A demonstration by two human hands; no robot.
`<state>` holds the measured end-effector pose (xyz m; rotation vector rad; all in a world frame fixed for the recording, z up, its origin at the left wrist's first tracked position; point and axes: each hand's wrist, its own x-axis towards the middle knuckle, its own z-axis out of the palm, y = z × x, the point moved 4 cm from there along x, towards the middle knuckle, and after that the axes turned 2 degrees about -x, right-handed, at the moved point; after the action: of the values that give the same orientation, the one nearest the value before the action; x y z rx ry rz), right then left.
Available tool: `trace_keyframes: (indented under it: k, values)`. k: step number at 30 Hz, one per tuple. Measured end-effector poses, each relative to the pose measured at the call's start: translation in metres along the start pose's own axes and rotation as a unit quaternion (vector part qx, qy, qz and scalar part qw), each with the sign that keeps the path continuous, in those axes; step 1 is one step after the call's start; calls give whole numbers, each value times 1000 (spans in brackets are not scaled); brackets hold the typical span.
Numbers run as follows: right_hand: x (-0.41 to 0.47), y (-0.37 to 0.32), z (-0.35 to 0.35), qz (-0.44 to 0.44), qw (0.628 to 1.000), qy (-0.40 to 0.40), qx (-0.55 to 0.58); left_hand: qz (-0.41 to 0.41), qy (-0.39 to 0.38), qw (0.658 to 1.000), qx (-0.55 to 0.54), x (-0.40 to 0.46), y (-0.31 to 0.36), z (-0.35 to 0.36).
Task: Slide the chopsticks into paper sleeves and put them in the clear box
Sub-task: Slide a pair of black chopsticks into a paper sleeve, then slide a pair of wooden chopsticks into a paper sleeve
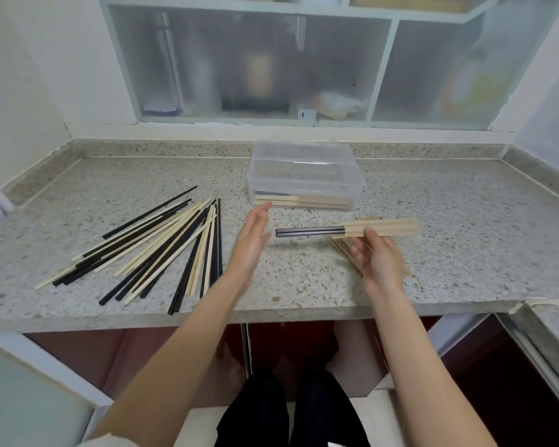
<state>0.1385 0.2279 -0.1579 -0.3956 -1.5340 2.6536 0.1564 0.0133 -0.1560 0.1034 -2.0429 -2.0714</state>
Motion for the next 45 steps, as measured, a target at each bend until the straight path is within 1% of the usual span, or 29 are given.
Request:
trace_keyframes:
  k: [3, 5, 7, 9, 11, 13, 15, 17, 20, 22, 24, 26, 27, 28, 29, 30, 31, 32, 33, 34, 35, 36, 37, 38, 40, 42, 44, 45]
  values:
    - [24, -33, 16, -31, 999, 13, -9, 29, 62, 996, 59, 40, 18, -21]
    - [48, -59, 34, -75, 997, 14, -17, 60, 88, 985, 136, 68, 29, -34]
    - [74, -79, 54, -113, 993, 19, -37, 84, 71, 963, 247, 96, 31, -39]
    - [105, -87, 78, -126, 989, 37, -67, 105, 41, 934, 339, 124, 29, -41]
    - [123, -78, 93, -117, 986, 54, -110, 116, 3, 908, 403, 130, 23, -38]
    - [142, -62, 111, -84, 982, 59, -156, 131, -19, 886, 445, 140, 15, -36]
    - [156, -44, 126, -33, 977, 48, -203, 129, -23, 877, 462, 148, 7, -35]
    - [163, -31, 138, 18, 972, 7, -232, 136, -19, 875, 464, 151, 0, -36]
    - [157, -25, 142, 74, 973, -72, -208, 146, -25, 873, 465, 150, -4, -37]
    - [149, -28, 132, 97, 975, -90, -178, 151, -25, 879, 452, 150, -3, -38]
    - [138, -36, 116, 92, 981, -88, -148, 167, -7, 888, 428, 145, 3, -40]
    - [123, -41, 99, 64, 983, -104, -140, 180, 24, 896, 405, 135, 11, -43]
    - [114, -42, 91, 44, 980, -117, -156, 180, 38, 900, 396, 129, 16, -45]
    - [106, -40, 79, 19, 972, -126, -197, 174, 49, 905, 386, 118, 19, -49]
    - [99, -37, 67, -14, 958, -132, -255, 164, 57, 909, 378, 109, 21, -54]
    - [90, -32, 54, -56, 932, -130, -334, 150, 61, 912, 378, 95, 22, -59]
    - [83, -28, 42, -113, 884, -123, -436, 134, 63, 911, 385, 81, 21, -65]
    - [81, -24, 34, -172, 810, -113, -549, 118, 60, 908, 397, 72, 17, -71]
    - [73, -16, 27, -211, 724, -112, -647, 98, 51, 906, 408, 57, 11, -77]
    - [68, -9, 24, -234, 643, -112, -721, 77, 41, 904, 419, 46, 4, -83]
    - [61, 0, 20, -237, 584, -115, -768, 58, 32, 895, 440, 32, -3, -89]
    - [57, 7, 17, -231, 547, -116, -796, 45, 25, 881, 471, 23, -9, -94]
    - [53, 11, 15, -228, 527, -111, -811, 33, 20, 862, 505, 15, -14, -99]
    - [52, 14, 13, -226, 519, -103, -818, 20, 20, 845, 534, 8, -19, -103]
    - [50, 17, 11, -226, 526, -93, -815, 3, 33, 828, 560, -3, -21, -108]
    - [50, 17, 9, -218, 529, -93, -815, -2, 40, 825, 563, -8, -19, -110]
    - [49, 17, 9, -213, 527, -98, -817, -5, 45, 831, 554, -10, -18, -111]
    - [49, 16, 9, -214, 532, -99, -813, -5, 47, 836, 547, -10, -17, -110]
